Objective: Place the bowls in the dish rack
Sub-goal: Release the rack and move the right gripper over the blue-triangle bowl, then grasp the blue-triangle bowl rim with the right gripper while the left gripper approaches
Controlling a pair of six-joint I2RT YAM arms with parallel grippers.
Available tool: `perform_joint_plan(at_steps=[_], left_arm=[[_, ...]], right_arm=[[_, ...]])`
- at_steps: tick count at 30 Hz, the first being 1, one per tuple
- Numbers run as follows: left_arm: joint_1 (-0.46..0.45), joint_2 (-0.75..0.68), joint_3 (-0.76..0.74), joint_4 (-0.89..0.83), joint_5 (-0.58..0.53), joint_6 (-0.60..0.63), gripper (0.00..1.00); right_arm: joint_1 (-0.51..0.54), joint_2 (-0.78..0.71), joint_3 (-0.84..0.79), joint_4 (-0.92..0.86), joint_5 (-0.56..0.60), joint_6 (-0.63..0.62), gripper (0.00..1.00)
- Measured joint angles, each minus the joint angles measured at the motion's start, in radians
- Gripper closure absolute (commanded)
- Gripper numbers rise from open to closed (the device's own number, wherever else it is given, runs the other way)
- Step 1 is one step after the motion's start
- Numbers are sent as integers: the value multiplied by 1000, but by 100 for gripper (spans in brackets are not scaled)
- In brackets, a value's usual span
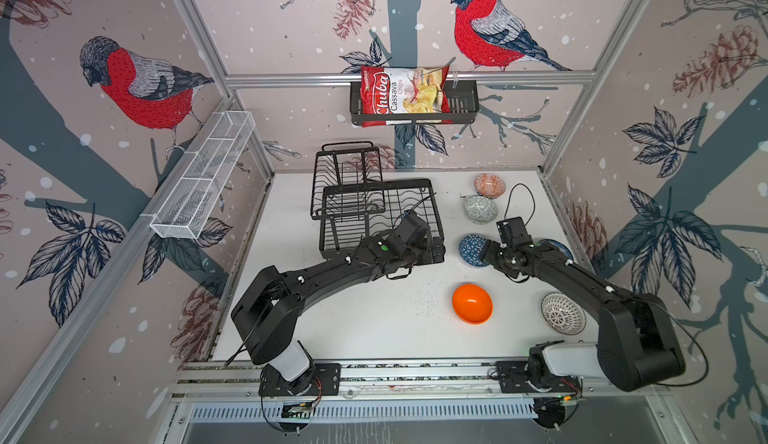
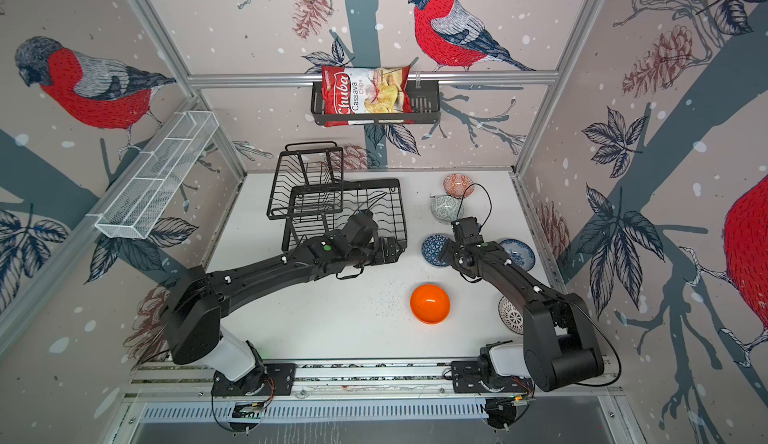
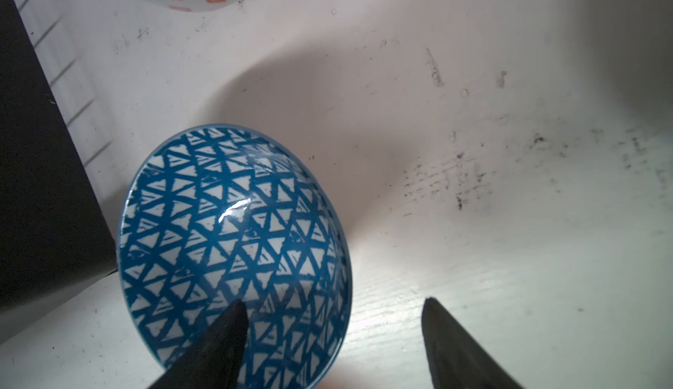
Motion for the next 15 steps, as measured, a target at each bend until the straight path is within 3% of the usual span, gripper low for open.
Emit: perform_joint_plan(at_steps=[7,15], left_arm=[[-24,0,0,-1,-2,-4,3],[-31,-11,-8,-4,-5,-27,3]], right_arm=[[-31,10,-38,39,-20,-3,38],[-37,56,-38,80,-47,-22,54]])
